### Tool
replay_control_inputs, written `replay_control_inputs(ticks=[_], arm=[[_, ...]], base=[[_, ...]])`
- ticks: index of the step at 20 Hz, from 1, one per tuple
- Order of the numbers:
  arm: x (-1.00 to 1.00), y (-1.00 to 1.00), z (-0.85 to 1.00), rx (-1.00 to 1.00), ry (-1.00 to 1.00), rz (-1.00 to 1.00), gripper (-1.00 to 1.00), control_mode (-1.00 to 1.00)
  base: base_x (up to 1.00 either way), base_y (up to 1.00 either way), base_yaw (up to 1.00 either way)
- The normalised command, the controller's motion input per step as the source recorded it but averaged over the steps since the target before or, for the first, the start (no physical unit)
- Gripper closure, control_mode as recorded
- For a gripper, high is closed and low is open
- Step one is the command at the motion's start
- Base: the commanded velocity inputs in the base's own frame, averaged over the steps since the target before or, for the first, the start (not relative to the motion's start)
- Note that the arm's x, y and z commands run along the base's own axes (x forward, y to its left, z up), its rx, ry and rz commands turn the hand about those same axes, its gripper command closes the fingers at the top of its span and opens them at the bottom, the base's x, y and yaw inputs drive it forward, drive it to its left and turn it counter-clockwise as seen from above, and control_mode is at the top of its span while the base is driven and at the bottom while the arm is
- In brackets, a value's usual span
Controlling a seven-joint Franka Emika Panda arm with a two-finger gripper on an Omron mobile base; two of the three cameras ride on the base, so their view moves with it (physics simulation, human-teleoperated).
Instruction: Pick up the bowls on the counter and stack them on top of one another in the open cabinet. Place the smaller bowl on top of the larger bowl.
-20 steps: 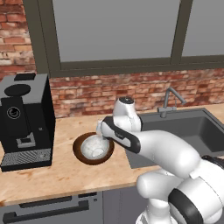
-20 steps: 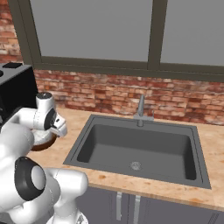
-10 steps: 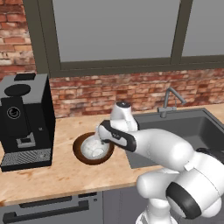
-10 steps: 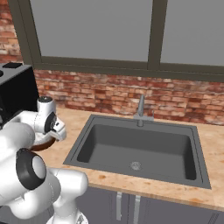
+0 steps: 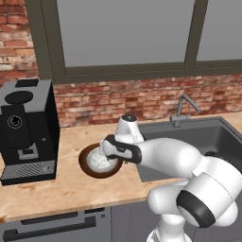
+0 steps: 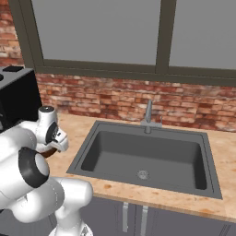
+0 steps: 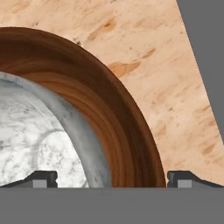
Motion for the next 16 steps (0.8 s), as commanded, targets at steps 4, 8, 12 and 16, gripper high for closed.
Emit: replay_control_inputs(ticks=[4,8,12,16], arm=[[0.00,0.00,-0.23,0.00,0.00,0.00,-1.00,-1.00],[0.00,0.00,-0.04,0.00,0.00,0.00,1.00,-1.00],[0.00,0.00,0.00,0.00,0.00,0.00,1.00,-1.00],[0.00,0.00,0.00,0.00,0.00,0.00,1.00,-1.00]], base=[[0.00,0.00,0.00],[0.00,0.00,0.00],[0.00,0.00,0.00],[0.00,0.00,0.00]])
